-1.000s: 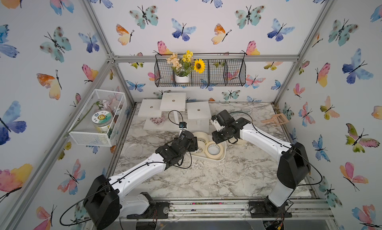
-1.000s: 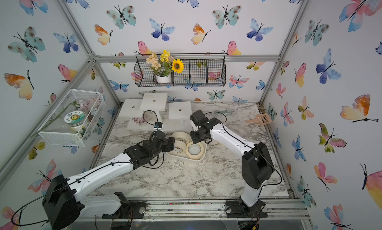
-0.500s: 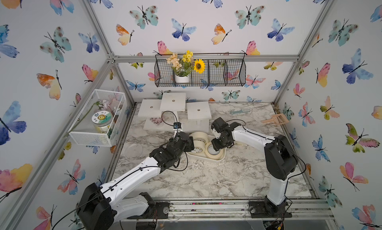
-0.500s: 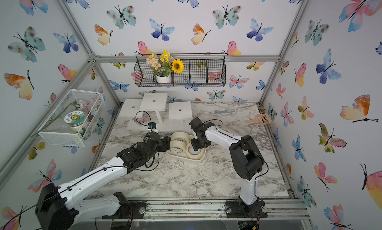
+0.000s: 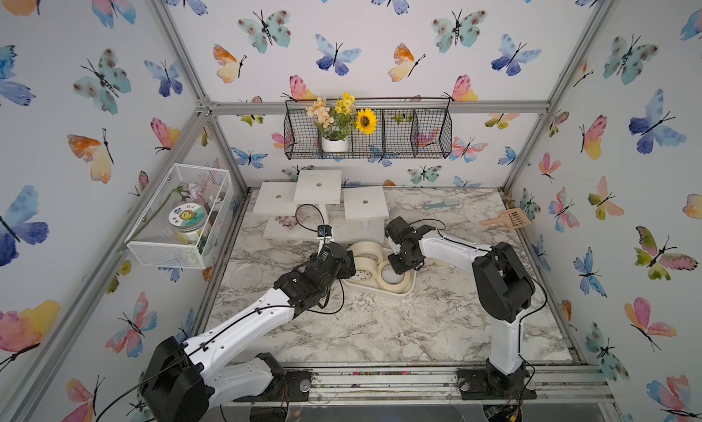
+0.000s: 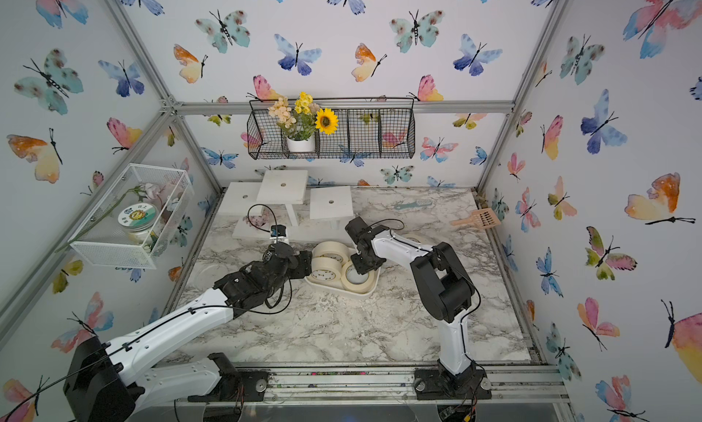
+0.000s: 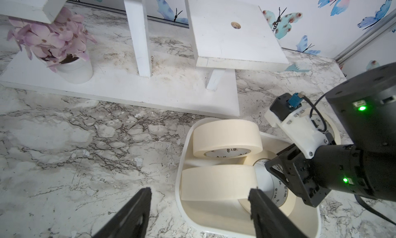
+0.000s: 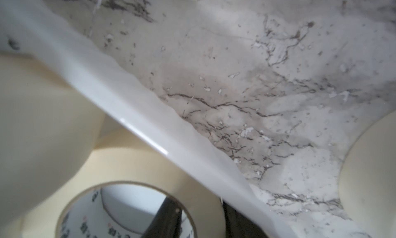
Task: Take out the art tape in the storage box
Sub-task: Pick up the art tape from the storage box, then place the art tape at the center of the board.
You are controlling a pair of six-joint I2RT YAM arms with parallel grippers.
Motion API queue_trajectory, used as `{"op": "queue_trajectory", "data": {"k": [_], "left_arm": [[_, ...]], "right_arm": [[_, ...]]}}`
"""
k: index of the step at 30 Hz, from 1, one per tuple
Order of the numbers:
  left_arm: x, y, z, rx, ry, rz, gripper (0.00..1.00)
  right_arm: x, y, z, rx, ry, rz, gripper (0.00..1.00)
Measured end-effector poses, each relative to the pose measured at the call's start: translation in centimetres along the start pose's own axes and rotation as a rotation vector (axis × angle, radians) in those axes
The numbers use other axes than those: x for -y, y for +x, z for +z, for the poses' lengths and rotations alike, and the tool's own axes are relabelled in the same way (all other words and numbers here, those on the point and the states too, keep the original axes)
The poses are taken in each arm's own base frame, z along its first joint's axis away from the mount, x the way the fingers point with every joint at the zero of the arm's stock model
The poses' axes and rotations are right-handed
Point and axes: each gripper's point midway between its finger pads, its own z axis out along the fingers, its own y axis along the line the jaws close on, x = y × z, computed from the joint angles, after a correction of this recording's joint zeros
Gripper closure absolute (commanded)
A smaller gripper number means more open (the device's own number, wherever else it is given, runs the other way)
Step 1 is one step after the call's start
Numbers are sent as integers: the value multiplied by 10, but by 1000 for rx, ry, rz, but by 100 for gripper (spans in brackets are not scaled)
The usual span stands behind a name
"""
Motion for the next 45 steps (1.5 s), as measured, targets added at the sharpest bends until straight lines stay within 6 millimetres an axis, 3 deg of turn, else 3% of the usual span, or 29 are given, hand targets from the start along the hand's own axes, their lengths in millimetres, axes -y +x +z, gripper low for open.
{"op": "queue_trajectory", "data": {"k": [14, 17, 23, 27, 31, 36, 40, 45], "left_arm": [[-2, -1, 1, 1, -4, -3, 24], [-2, 0, 1, 0, -5, -2, 24], [-2, 4, 5, -13, -13, 4, 24], [-2, 5, 7, -19, -17, 7, 23], [-2, 6, 8, -22, -19, 11, 23], [0, 6, 13, -18, -15, 18, 22], [2, 8, 19, -22, -14, 20, 22], [3, 12, 23, -33, -14, 25, 22]], "right_arm": [[4, 5, -13, -31, 18, 4, 99], [4, 2, -33, -15, 9, 0, 99], [4, -20, -91, 79, -18, -6, 98], [15, -31, -121, 134, -24, 4, 98], [52, -32, -136, 147, -1, 68, 98], [138, -19, -137, 136, 67, 269, 98], [196, -4, -136, 129, 115, 421, 98], [223, 7, -116, 81, 129, 492, 98]]}}
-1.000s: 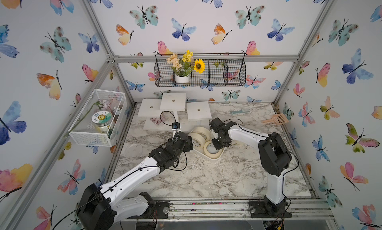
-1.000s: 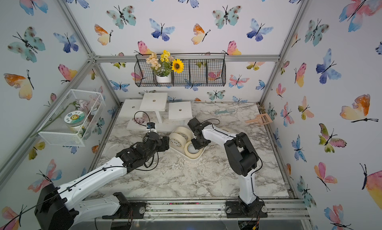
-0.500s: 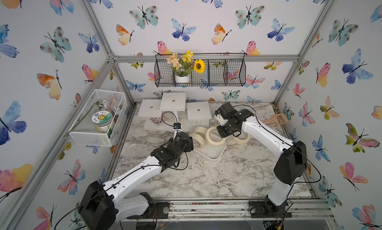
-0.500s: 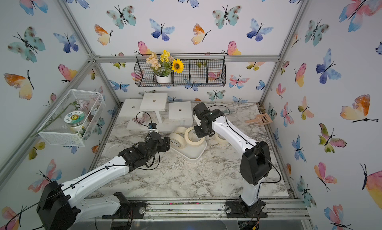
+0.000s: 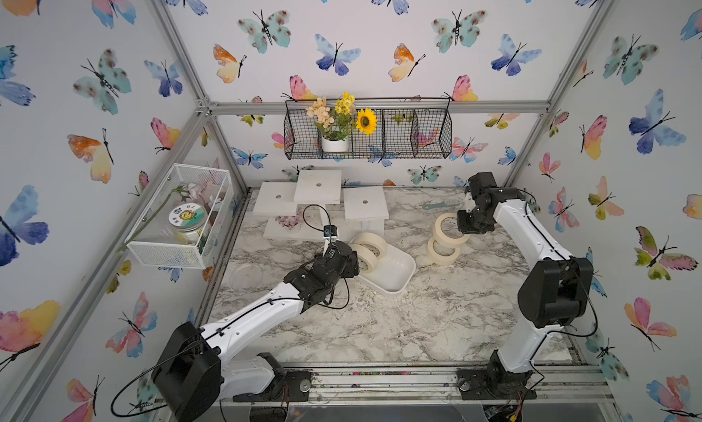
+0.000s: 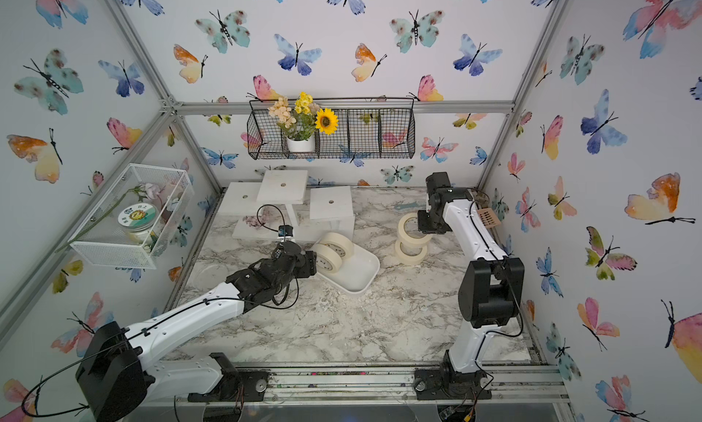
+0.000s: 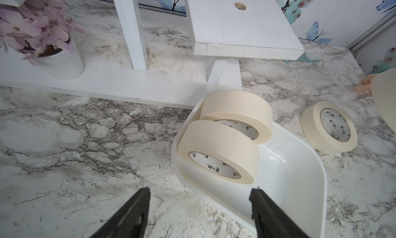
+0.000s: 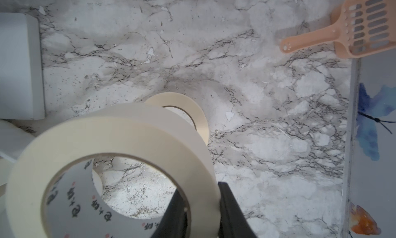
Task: Take out the art tape in the storage box
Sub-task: Place the art tape at the center of the board.
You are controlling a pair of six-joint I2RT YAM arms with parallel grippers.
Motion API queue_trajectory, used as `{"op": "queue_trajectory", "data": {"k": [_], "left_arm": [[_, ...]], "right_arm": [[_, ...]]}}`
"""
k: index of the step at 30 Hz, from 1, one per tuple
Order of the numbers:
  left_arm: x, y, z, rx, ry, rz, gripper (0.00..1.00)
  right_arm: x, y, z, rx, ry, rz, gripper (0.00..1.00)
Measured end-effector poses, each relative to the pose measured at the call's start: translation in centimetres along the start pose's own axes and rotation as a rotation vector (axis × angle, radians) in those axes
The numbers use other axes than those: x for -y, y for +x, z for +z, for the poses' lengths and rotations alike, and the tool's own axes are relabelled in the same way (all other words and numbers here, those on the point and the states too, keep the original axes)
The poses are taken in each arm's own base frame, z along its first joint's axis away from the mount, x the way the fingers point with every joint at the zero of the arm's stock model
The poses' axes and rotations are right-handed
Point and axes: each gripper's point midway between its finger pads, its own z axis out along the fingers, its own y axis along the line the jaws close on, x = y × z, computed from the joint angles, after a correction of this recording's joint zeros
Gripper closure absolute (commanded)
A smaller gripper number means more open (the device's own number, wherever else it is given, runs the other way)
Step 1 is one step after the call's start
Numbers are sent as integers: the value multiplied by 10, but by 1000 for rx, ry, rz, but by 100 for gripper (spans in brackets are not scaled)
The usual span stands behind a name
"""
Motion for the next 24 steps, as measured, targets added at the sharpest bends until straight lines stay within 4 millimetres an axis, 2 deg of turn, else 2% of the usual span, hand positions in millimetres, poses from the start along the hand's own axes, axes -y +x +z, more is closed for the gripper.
{"op": "queue_trajectory", "data": {"k": [4, 6, 8, 11, 14, 18, 24], "left_arm": [[1, -1, 0, 5, 3, -2, 22], [0, -2, 0, 6, 2, -2, 22], [0, -2, 0, 6, 2, -3, 22], [-1, -2, 1, 5, 1, -5, 22], [-1, -2, 1, 4, 1, -5, 22], [-1, -2, 1, 5, 0, -6, 22], [-2, -1, 1, 4, 0, -6, 22]], "right_arm": [[21, 3, 31, -54, 9, 54, 98], [43, 6, 43, -76, 20, 107, 98], [74, 9, 52, -89, 44, 179, 98], [114, 12, 57, -87, 78, 275, 98], [136, 16, 61, -87, 103, 331, 98], [129, 23, 77, -98, 91, 338, 98], [106, 62, 104, -190, 75, 319, 98]]}}
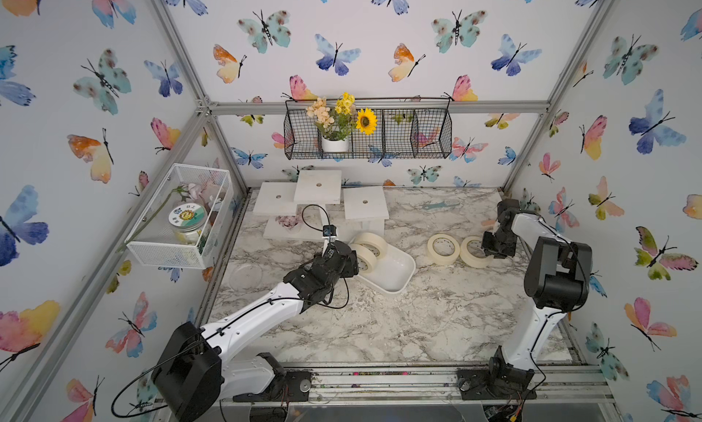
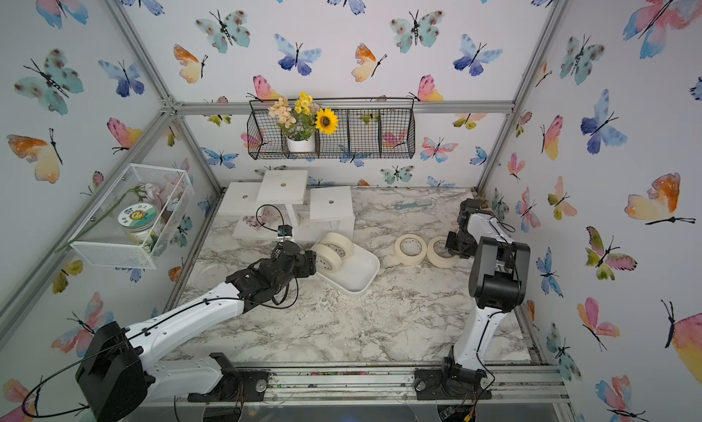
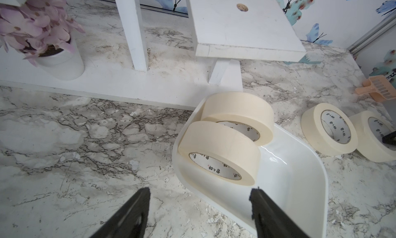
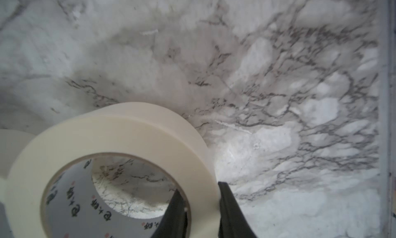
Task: Take out the art tape in the storage box
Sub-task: Place the art tape at the center of the board.
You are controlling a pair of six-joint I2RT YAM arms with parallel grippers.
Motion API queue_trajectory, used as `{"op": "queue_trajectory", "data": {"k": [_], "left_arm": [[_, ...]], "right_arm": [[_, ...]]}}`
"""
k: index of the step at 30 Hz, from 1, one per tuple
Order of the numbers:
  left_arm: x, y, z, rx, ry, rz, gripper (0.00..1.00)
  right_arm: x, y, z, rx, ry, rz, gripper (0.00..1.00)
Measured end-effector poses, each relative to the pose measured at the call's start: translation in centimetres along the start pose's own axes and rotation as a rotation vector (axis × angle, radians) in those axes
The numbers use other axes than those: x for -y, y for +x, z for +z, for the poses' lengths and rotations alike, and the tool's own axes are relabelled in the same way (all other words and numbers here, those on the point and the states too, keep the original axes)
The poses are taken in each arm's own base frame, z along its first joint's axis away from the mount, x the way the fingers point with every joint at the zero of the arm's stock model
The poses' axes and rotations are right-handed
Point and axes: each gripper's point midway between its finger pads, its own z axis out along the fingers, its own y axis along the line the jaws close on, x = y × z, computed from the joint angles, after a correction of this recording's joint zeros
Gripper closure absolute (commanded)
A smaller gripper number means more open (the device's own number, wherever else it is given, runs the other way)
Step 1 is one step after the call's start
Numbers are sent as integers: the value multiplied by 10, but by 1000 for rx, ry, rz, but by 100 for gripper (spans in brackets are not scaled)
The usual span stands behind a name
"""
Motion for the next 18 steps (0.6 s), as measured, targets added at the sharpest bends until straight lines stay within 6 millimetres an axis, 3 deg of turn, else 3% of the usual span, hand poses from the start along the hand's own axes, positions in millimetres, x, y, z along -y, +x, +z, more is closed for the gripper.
{"op": "queue_trajectory", "data": {"k": [2, 3, 6, 8, 12, 15, 18], "left_arm": [[0, 0, 0, 1, 1, -1, 22], [0, 0, 0, 1, 1, -1, 22], [-1, -1, 0, 3, -1, -3, 21], [-1, -2, -1, 6, 0, -5, 19], [-2, -5, -3, 15, 1, -11, 18], [-7, -8, -2, 19, -11, -20, 19], [-22, -15, 1, 31, -45, -47, 22]], "right_arm": [[-3, 4, 5, -4, 2, -5, 97], [-3, 5, 5, -1, 3, -5, 88], [-4, 5, 5, 14, -1, 0, 42], [-7, 6, 3, 23, 0, -14, 28], [-18, 2, -17, 81, 14, -52, 26], [-34, -1, -51, 158, 19, -97, 26], [-69, -1, -91, 253, -18, -183, 26]]}}
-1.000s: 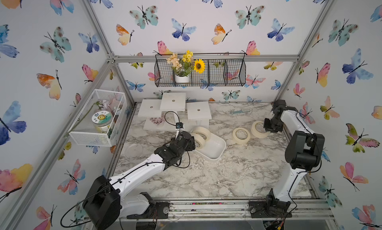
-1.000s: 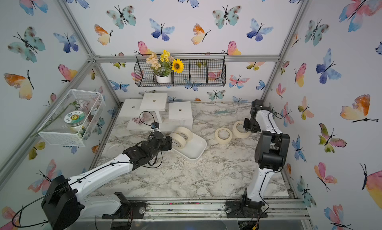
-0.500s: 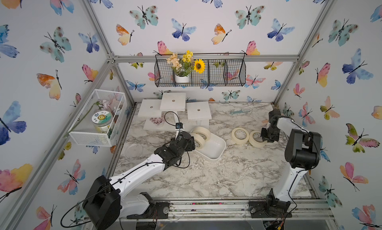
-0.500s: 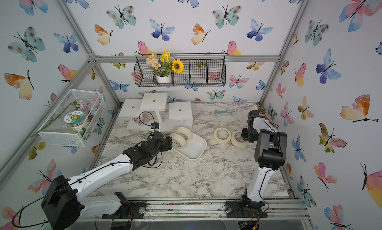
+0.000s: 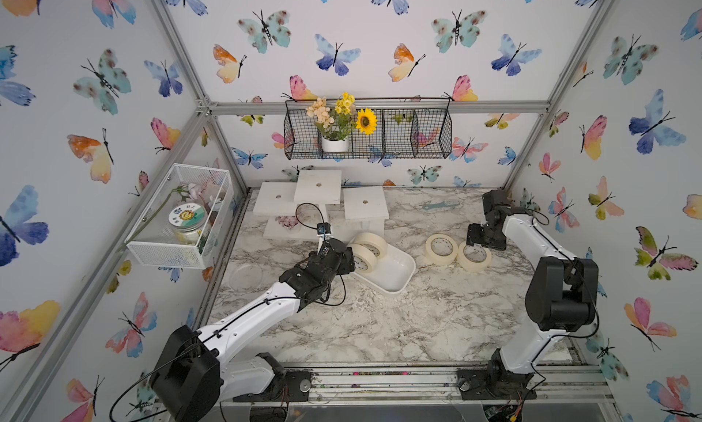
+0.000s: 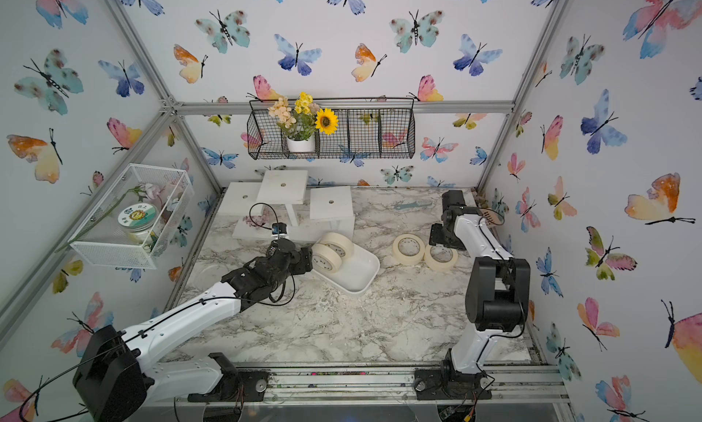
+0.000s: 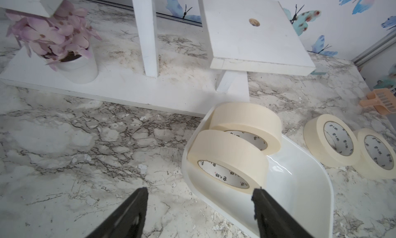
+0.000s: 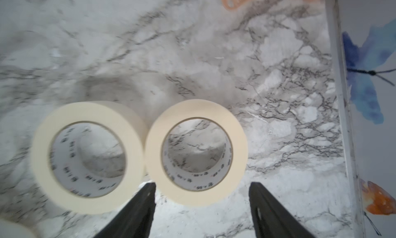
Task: Take out the art tape in the storage box
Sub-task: Place the art tape at the center of the board, then pick up the art tape from the storage box.
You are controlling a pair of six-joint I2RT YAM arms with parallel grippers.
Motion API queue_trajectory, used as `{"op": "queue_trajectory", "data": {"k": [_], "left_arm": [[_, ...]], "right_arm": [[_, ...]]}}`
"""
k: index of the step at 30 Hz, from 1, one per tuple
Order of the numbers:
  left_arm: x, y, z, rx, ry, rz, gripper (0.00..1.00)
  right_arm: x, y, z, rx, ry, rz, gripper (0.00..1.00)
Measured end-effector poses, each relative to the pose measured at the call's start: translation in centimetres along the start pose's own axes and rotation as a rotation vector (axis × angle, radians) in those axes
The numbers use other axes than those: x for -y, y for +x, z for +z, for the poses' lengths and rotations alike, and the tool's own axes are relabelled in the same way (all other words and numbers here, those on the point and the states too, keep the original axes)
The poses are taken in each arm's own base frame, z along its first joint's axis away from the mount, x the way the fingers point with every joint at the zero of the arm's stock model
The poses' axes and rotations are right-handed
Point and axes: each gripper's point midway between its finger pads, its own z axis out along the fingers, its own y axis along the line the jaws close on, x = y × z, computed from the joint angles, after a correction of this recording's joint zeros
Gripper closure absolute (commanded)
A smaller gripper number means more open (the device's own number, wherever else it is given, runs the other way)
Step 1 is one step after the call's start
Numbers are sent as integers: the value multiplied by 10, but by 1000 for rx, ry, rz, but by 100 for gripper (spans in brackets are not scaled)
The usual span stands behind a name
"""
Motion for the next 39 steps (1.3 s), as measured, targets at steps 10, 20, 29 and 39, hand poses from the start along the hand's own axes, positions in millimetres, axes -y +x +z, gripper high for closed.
{"op": "queue_trajectory", "data": {"k": [10, 20, 29, 39], "left_arm": [[-52, -25, 40, 7, -14, -163, 32], [-28, 26, 72, -155, 147, -243, 34], [-21, 41, 91, -196, 188, -275, 38], [-13, 51, 97, -233, 223, -286, 50]], "right_arm": [[-162, 42, -63, 64, -368, -359, 46], [-222, 60, -47, 41, -535, -478, 42], [-257, 59, -42, 62, -598, -555, 40], [-285, 48, -36, 100, -654, -601, 29]]}}
